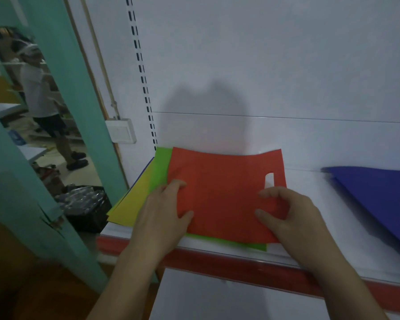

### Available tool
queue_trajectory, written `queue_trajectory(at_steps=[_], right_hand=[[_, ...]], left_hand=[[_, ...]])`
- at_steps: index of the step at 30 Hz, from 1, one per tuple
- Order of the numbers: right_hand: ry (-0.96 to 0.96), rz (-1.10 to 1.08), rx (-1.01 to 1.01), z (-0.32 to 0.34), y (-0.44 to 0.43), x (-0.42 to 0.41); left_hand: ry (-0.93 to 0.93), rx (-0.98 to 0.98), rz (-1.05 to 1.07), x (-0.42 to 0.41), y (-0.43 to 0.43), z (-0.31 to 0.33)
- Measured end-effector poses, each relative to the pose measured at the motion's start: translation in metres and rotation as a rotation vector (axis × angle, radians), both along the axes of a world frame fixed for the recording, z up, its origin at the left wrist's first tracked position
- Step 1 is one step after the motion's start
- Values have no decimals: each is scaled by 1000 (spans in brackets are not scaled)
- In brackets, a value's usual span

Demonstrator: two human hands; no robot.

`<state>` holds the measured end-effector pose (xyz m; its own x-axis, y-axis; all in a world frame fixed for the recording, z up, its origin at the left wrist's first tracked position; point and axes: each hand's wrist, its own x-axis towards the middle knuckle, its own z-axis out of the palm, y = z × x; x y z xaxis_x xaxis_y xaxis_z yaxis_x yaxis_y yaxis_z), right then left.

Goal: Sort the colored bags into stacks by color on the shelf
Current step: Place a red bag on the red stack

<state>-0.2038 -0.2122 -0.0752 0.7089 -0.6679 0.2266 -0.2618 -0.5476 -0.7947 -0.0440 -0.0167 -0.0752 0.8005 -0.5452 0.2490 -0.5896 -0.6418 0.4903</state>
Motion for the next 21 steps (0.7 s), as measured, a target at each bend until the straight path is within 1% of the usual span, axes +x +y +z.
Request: queue_trajectory(at_steps=[2, 5, 7, 10, 12, 14, 16, 21], right_hand=[[-28, 0, 35, -1, -1, -1], [-52, -3, 102, -1, -6, -2], [-62, 10, 130, -2, -7, -2], [-42, 41, 52, -3, -3, 1], [30, 80, -50, 0, 2, 3], [70, 90, -85, 2, 4, 5], [21, 63, -33, -2, 1, 6], [-76, 28, 118, -3, -7, 2]], left_hand=[[-13, -18, 1, -4, -2, -1], [41, 3, 77, -3, 0, 0], [64, 14, 87, 2, 0, -2], [95, 65, 113, 5, 2, 0], [116, 64, 121, 8, 4, 4], [156, 16, 81, 11, 6, 10], [193, -82, 20, 13, 7, 15], [235, -222, 4, 6, 4, 14]])
